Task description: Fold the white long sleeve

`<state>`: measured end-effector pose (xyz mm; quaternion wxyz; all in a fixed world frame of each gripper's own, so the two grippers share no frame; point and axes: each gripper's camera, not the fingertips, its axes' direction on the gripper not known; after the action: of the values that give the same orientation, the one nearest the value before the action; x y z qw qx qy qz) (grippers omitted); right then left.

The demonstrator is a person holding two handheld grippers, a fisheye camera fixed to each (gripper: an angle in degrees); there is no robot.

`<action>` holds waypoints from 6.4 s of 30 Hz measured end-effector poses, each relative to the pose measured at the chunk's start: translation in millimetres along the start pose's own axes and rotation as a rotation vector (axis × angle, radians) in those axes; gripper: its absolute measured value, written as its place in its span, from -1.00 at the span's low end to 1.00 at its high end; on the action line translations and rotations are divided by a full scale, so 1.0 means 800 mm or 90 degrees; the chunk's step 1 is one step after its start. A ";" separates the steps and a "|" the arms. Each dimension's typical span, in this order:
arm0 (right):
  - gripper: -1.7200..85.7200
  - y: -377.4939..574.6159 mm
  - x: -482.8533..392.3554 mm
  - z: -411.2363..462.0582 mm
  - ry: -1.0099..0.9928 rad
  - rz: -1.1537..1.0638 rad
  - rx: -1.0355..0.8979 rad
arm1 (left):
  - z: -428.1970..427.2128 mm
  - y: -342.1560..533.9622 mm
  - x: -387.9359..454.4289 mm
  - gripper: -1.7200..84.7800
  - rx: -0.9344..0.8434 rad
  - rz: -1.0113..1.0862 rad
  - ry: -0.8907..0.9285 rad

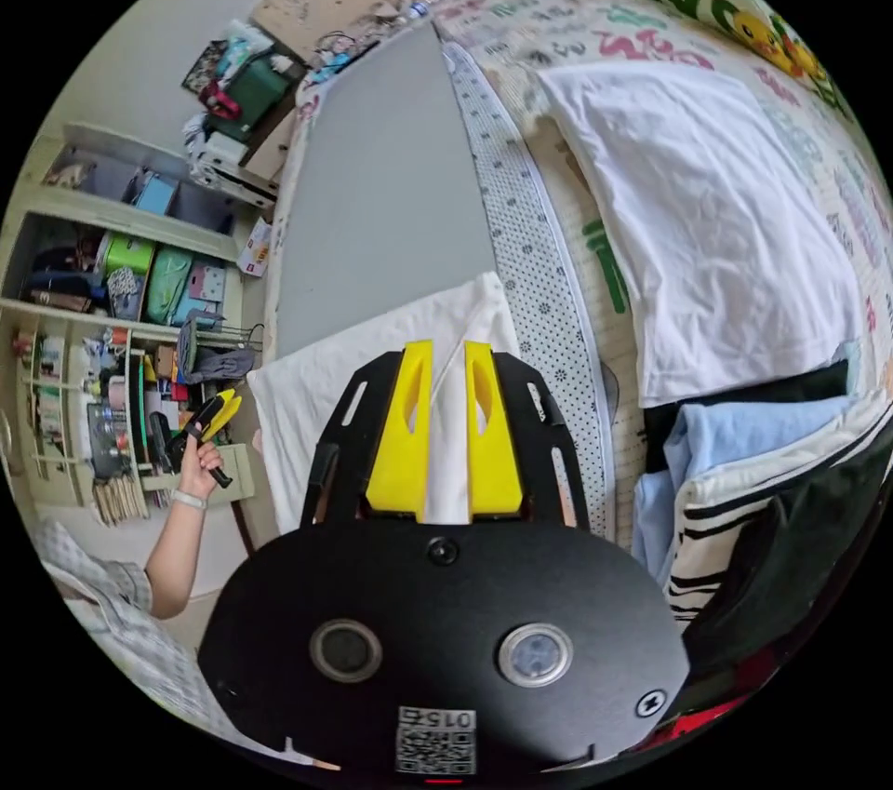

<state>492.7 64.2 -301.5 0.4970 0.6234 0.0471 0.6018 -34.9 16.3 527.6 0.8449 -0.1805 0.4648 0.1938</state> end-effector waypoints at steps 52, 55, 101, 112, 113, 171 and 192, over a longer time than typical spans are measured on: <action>-0.96 0.194 -0.208 0.228 0.066 -0.578 -0.229 | 0.074 -0.164 0.143 -0.89 -0.125 0.095 -0.126; -0.95 0.168 -0.206 0.208 0.038 -0.547 -0.227 | 0.064 -0.164 0.174 -0.85 -0.107 0.095 -0.162; -0.73 -0.063 0.176 -0.078 0.066 -0.023 -0.075 | 0.131 -0.161 0.864 -0.71 -0.179 0.601 -0.030; -0.80 -0.021 0.197 -0.041 -0.007 -0.018 -0.170 | 0.310 -0.218 0.928 -0.76 -0.365 0.593 -0.190; -0.84 -0.020 0.202 -0.038 -0.006 -0.011 -0.170 | 0.311 -0.220 0.925 -0.79 -0.364 0.587 -0.183; -0.76 0.020 0.055 0.002 -0.112 -0.403 -0.195 | -0.035 -0.240 0.298 -0.79 -0.120 0.234 -0.009; -0.74 -0.031 0.169 0.009 -0.046 -0.038 -0.238 | -0.009 -0.170 0.637 -0.83 -0.197 0.610 0.084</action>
<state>548.2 161.0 -221.6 0.6233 0.5395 -0.0646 0.5623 277.8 -22.6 105.1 0.5935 -0.0817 0.5135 0.6143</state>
